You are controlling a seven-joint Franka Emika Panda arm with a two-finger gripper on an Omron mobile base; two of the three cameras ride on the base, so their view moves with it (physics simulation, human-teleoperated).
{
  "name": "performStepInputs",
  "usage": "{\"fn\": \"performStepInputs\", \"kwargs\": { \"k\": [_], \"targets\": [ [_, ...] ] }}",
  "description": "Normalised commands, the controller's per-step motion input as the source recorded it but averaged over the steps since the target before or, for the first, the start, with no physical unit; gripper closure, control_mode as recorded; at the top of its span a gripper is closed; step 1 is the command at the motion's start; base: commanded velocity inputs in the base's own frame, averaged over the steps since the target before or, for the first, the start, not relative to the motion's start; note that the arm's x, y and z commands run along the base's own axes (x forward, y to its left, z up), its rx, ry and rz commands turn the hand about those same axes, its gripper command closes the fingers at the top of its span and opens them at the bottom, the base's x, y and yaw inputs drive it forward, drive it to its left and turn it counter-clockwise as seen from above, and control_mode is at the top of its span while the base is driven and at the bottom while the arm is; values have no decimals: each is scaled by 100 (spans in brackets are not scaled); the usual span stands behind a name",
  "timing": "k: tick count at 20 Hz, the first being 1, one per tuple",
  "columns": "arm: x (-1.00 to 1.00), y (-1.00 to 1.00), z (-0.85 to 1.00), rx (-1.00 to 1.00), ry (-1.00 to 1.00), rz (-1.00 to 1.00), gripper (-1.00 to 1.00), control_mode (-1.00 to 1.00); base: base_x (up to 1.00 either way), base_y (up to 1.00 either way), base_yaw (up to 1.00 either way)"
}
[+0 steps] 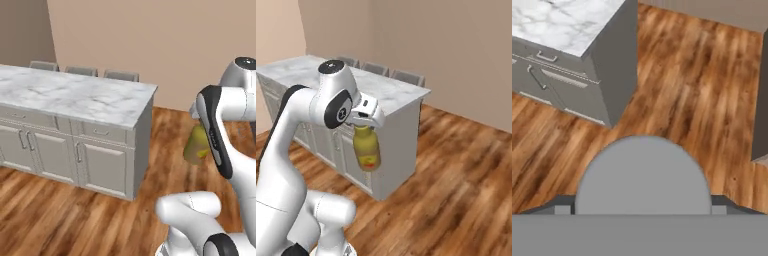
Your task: Place the drinks on the dining counter in a tight cluster.
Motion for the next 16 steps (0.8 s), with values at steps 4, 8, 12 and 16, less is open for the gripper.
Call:
{"fn": "performStepInputs", "kwargs": {
  "k": [4, 8, 12, 16],
  "targets": [
    [0, 0, 0, 0, 0, 0, 100, 100, -10, -4, 75],
    [0, 0, 0, 0, 0, 0, 100, 100, -11, -3, 99],
    [0, 0, 0, 0, 0, 0, 100, 100, 0, 16, 100],
    [0, 0, 0, 0, 0, 0, 100, 100, 7, 48, 76]
  ]
}}
